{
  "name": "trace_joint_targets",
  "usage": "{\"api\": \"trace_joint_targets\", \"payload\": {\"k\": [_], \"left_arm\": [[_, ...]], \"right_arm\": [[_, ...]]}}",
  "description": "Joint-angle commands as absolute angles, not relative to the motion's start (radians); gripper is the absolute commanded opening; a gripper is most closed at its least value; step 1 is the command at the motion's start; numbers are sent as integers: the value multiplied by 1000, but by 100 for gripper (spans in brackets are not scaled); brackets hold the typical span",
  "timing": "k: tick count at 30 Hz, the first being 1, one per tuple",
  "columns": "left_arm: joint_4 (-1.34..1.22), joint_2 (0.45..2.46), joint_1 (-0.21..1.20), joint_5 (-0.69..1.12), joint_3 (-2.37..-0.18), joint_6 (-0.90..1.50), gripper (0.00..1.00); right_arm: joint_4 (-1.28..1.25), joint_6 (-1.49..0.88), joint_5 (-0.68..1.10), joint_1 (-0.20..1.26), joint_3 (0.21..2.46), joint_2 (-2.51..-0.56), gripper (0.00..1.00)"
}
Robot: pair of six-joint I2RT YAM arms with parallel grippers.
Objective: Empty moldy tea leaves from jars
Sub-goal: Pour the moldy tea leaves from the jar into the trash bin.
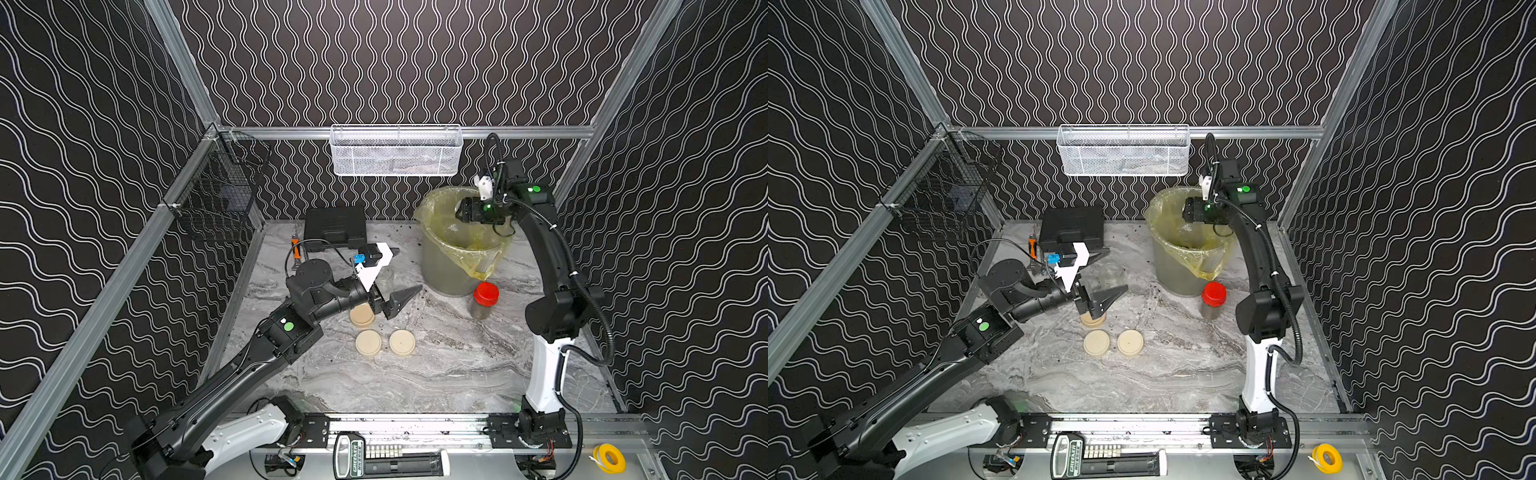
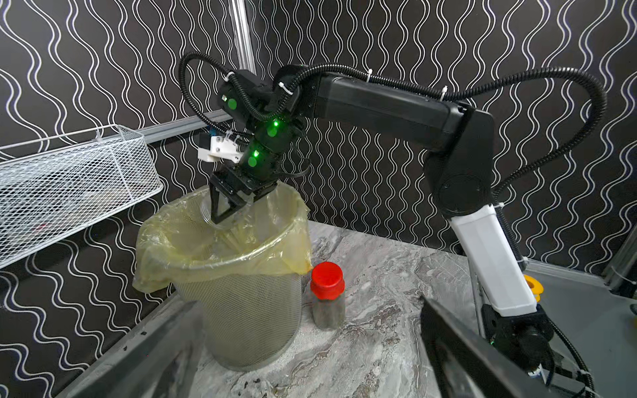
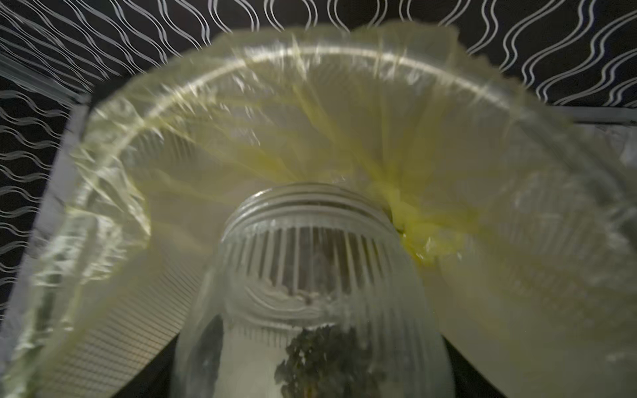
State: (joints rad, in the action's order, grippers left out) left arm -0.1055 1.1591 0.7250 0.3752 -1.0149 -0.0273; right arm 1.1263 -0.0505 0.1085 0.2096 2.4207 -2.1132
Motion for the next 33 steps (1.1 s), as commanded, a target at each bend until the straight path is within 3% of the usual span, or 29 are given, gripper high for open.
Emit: {"api": "trace_joint_targets", "payload": {"k": [1,13,23,33], "left_arm": [[-116,1167,724,355,-1026,-17,99],[-118,1172,724,352,-1021,-21,99],[-109,1172,725,341,-1023,-29,99],[-117,1176,724,336,-1020,-20,99]], "right_arm": [[1224,9,-80,246,2431,-2133,19],[1261,96,-311,305,2365,-2187,20],[1257,149,-294,322,2383,-2163,24],[1123,97,-255,351,2374,-1982,18]]}}
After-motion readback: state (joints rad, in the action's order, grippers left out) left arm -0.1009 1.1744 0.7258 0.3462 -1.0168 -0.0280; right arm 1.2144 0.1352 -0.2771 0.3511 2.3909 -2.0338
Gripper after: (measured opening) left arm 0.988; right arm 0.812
